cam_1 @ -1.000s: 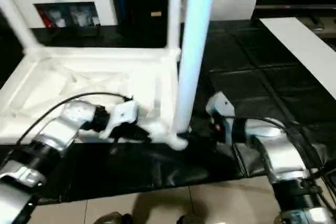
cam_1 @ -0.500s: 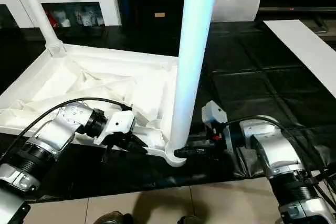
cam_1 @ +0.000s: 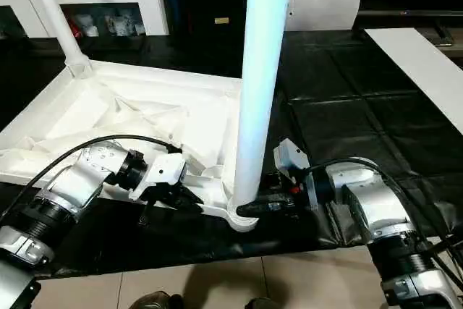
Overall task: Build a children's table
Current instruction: Rotate leg to tighten
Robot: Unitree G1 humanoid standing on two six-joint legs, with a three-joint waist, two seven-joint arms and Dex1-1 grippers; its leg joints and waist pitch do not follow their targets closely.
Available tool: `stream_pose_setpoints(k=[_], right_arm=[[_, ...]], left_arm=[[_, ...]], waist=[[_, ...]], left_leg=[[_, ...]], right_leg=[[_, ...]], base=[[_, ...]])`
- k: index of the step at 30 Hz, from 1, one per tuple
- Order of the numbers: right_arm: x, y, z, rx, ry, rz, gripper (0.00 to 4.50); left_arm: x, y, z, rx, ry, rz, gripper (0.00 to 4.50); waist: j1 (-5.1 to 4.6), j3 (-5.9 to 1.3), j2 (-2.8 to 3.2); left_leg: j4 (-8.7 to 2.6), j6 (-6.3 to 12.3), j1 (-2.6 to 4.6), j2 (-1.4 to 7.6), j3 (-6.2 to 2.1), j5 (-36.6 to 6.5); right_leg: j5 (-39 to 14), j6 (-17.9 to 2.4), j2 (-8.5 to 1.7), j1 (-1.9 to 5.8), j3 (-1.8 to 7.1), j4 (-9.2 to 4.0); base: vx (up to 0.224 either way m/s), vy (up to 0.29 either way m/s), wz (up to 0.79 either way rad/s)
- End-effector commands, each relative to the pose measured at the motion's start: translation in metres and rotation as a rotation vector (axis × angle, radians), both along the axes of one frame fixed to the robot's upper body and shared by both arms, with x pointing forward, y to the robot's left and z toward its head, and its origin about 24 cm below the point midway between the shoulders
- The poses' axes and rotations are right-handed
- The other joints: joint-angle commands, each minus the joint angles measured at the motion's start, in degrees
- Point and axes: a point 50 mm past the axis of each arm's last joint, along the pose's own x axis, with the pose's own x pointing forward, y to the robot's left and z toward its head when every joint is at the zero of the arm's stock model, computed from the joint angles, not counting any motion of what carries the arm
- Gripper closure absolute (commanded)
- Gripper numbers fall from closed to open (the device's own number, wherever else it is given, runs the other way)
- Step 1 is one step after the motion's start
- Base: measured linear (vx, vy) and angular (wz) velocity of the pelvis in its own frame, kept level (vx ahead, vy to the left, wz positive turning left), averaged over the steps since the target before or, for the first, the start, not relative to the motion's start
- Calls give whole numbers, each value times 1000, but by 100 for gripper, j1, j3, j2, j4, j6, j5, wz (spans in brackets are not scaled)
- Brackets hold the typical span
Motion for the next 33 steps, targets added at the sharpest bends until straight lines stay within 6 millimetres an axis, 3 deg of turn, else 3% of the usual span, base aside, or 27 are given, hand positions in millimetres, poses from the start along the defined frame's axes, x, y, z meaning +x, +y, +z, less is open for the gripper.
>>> stream_pose_setpoints(k=[1, 4, 7, 8, 9, 10, 11, 13, 15, 16, 17, 19, 20, 25, 26, 30, 31, 33], right_arm=[[-2, 11, 2, 44, 16, 20, 250], [-2, 11, 2, 44, 16, 20, 250], [1, 16, 0, 44, 21, -48, 250], [19, 30, -8, 28, 22, -317, 250], [35, 44, -16, -8, 19, -579, 250], [35, 44, -16, -8, 19, -579, 250], [44, 53, -19, -10, 19, -718, 251], [47, 59, -19, 8, 35, -765, 251], [53, 69, -18, 40, 44, -845, 251], [53, 72, -17, 74, 52, -852, 251], [53, 74, -16, 98, 58, -854, 217], [53, 77, -14, 110, 50, -870, 217], [52, 78, -13, 107, 44, -879, 177], [47, 69, -15, 85, 12, -915, 160], [46, 66, -16, 82, 9, -918, 128], [42, 49, -14, 92, -28, -933, 121], [40, 44, -14, 83, -52, -932, 92], [34, 26, -11, 90, -72, -915, 86]], left_arm=[[1, -10, 6, -18, -26, -26, 450], [1, -10, 6, -18, -26, -26, 450], [4, -14, 8, -33, -31, 12, 450], [21, -29, 12, -75, -60, 165, 450], [37, -47, 17, -117, -84, 333, 450], [37, -47, 17, -117, -84, 333, 450], [47, -60, 21, -144, -106, 438, 450], [50, -67, 23, -158, -121, 477, 450], [52, -78, 26, -186, -128, 519, 450], [52, -80, 25, -192, -129, 518, 450], [52, -81, 25, -195, -128, 517, 450], [50, -82, 24, -197, -126, 509, 450], [50, -82, 22, -191, -125, 506, 450], [47, -72, 15, -162, -137, 482, 450], [47, -70, 15, -159, -138, 474, 450], [45, -57, 11, -139, -153, 441, 450], [43, -54, 10, -138, -158, 424, 450], [43, -44, 7, -122, -165, 420, 450]], waist=[[-20, -440, -57], [-24, -420, -56], [-32, -421, -51], [-85, -375, -41], [-121, -370, -41], [-157, -371, -41], [-240, -398, -102], [-291, -400, -70], [-358, -448, -74], [-370, -454, -78], [-378, -456, -79], [-378, -460, -80], [-368, -438, -48], [-364, -415, -63], [-356, -407, -54], [-340, -420, -46], [-324, -420, -28], [-299, -426, -13]], left_leg=[[-367, 467, 163, 432, -187, -865], [-369, 349, 179, 426, -192, -1062], [-377, 305, 182, 432, -197, -1079], [-400, 241, 181, 413, -188, -1125], [-397, 136, 186, 381, -198, -1247], [-384, -21, 214, 360, -211, -1378], [-383, -244, 196, 324, -280, -1522], [-383, -167, 210, 340, -270, -1533], [-380, 42, 132, 335, -261, -1265], [-372, 105, 132, 334, -247, -1178], [-345, 254, 124, 316, -223, -1075], [-329, 393, 117, 310, -211, -971], [-339, 423, 115, 316, -215, -946], [-379, 307, 152, 354, -229, -1173], [-390, 292, 148, 359, -230, -1208], [-406, 291, 155, 372, -231, -1194], [-406, 295, 156, 377, -234, -1174], [-401, 340, 148, 373, -217, -1076]], right_leg=[[-1115, -1288, -507, 259, 254, -398], [-1562, -1185, -509, 243, 261, -443], [-1588, -1150, -498, 234, 267, -439], [-1646, -1165, -449, 167, 272, -446], [-1867, -1130, -454, 165, 266, -460], [-2150, -1088, -461, 138, 255, -461], [-2760, -823, -523, 202, 226, -517], [-2566, -842, -519, 167, 249, -547], [-1831, -980, -509, 246, 257, -502], [-1613, -1030, -501, 244, 265, -491], [-1390, -1108, -509, 250, 270, -495], [-1329, -1152, -499, 257, 264, -494], [-1368, -1151, -500, 253, 257, -504], [-1689, -1083, -487, 236, 252, -524], [-1718, -1053, -490, 236, 260, -533], [-1519, -1081, -496, 242, 266, -515], [-1466, -1088, -502, 245, 269, -508], [-1182, -1138, -494, 255, 274, -495]], base=[[0, 0, 0], [0, 0, 0], [0, 0, 0], [0, 0, 0], [0, 0, 0], [0, 0, 0], [-65, 7, -11], [0, 0, 0], [0, 0, 0], [0, 0, 0], [0, 0, 0], [0, 0, 0], [0, 0, 0], [0, 0, 0], [0, 0, 0], [0, 0, 0], [0, 0, 0], [0, 0, 0]])
